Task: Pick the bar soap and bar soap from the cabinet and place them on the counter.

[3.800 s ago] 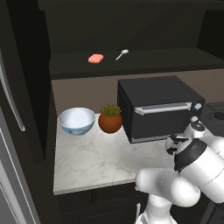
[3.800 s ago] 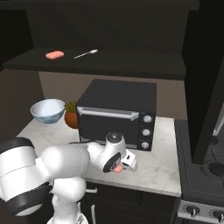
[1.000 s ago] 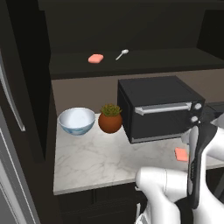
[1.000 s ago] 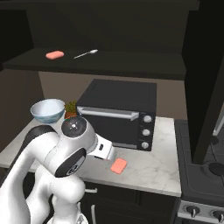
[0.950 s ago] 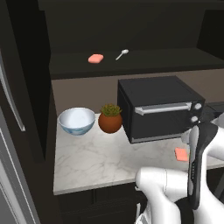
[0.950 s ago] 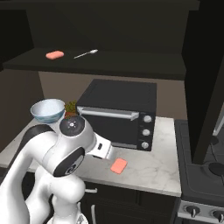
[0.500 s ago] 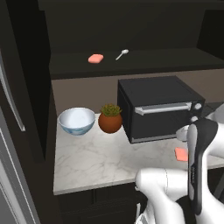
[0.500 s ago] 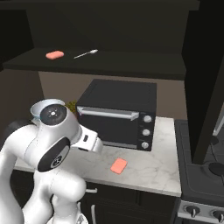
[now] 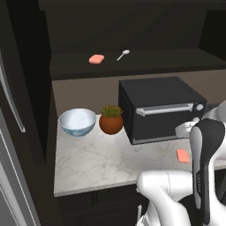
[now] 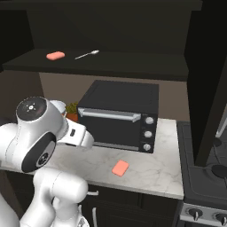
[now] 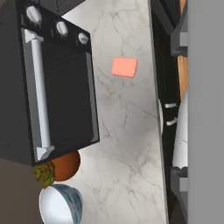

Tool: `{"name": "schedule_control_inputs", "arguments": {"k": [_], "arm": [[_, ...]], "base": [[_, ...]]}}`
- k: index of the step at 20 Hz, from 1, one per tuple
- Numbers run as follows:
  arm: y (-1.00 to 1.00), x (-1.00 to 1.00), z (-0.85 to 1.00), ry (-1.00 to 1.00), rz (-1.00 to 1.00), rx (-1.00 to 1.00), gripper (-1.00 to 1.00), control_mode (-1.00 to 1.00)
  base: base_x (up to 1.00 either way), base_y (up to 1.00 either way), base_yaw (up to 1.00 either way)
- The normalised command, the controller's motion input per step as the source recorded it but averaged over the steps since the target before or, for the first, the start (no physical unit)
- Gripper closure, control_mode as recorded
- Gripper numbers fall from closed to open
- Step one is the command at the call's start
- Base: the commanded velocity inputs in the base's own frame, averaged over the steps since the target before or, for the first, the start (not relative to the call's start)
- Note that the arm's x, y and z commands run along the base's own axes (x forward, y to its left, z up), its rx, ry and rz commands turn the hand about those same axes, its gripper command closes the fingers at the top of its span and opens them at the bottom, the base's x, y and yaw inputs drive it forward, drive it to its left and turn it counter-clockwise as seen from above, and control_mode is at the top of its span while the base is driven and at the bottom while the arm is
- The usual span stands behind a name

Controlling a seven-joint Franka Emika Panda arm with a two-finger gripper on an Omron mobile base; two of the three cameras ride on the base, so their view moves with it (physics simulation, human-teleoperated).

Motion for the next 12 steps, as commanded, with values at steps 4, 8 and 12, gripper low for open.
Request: {"name": "schedule_control_inputs", "arguments": {"k": [4,8,12], "arm": [[0.18,-0.11,0.37,-0.11,0.0,0.0,-1.0,-1.0],[0.22,-0.05,0.33,-0.12,0.0,0.0,-1.0,-1.0],[0.14,-0.03,0.21,-0.16,0.0,0.0,-1.0,-1.0]], "base": [[0.0,0.0,0.0],[0.0,0.0,0.0],[0.0,0.0,0.0]]}}
